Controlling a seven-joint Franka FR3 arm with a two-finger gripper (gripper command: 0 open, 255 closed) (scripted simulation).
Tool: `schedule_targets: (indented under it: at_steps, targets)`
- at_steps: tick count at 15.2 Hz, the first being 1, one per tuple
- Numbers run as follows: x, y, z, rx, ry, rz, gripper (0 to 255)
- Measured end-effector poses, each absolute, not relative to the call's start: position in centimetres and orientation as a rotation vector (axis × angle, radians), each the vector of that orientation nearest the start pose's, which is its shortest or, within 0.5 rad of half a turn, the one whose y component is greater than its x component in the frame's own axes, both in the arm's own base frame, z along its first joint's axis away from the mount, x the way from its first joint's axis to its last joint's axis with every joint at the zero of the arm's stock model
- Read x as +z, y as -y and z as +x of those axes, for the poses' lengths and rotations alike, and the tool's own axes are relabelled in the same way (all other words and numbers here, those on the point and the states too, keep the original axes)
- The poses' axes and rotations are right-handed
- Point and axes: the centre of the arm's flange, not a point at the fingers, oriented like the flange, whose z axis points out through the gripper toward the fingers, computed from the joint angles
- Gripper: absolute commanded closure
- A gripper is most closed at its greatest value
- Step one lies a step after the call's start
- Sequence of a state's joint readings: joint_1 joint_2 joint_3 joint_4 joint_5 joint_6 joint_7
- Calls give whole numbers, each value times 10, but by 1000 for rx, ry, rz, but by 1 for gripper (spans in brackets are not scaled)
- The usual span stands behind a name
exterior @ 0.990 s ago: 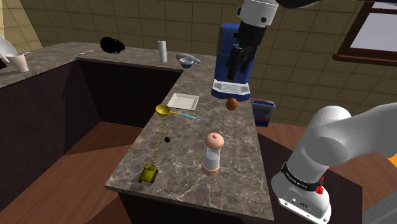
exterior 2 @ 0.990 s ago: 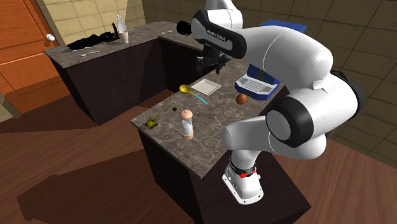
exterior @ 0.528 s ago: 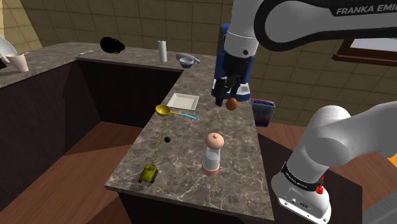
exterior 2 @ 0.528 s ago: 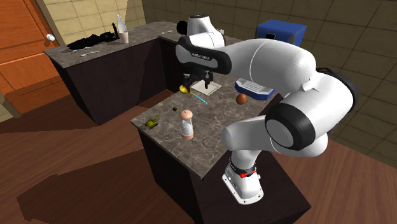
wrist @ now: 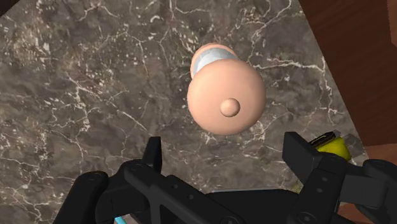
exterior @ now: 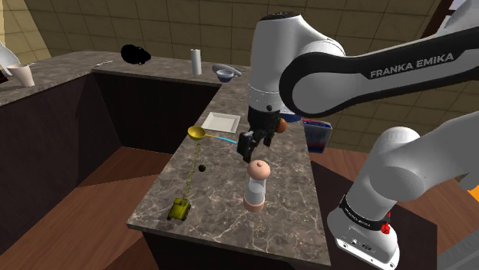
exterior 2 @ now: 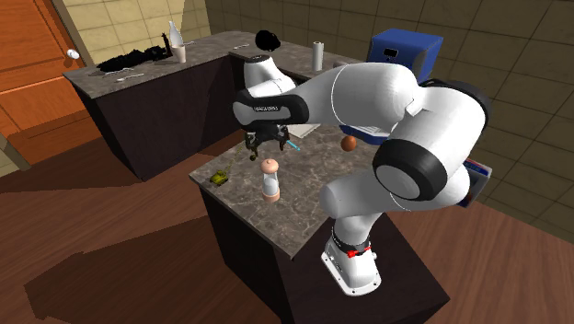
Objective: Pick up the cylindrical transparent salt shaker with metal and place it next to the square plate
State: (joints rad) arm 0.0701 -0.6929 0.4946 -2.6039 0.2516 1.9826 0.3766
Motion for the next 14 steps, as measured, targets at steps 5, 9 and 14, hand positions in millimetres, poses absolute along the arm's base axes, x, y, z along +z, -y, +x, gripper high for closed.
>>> schedule_targets:
  at_steps: [5, 9, 14]
  targets:
    - [420, -216, 294, -80, -26, -3206, 0]
    - [398, -214, 295, -79, -26, -3206, 0]
    - [395, -214, 296, -80, -26, -3206, 0]
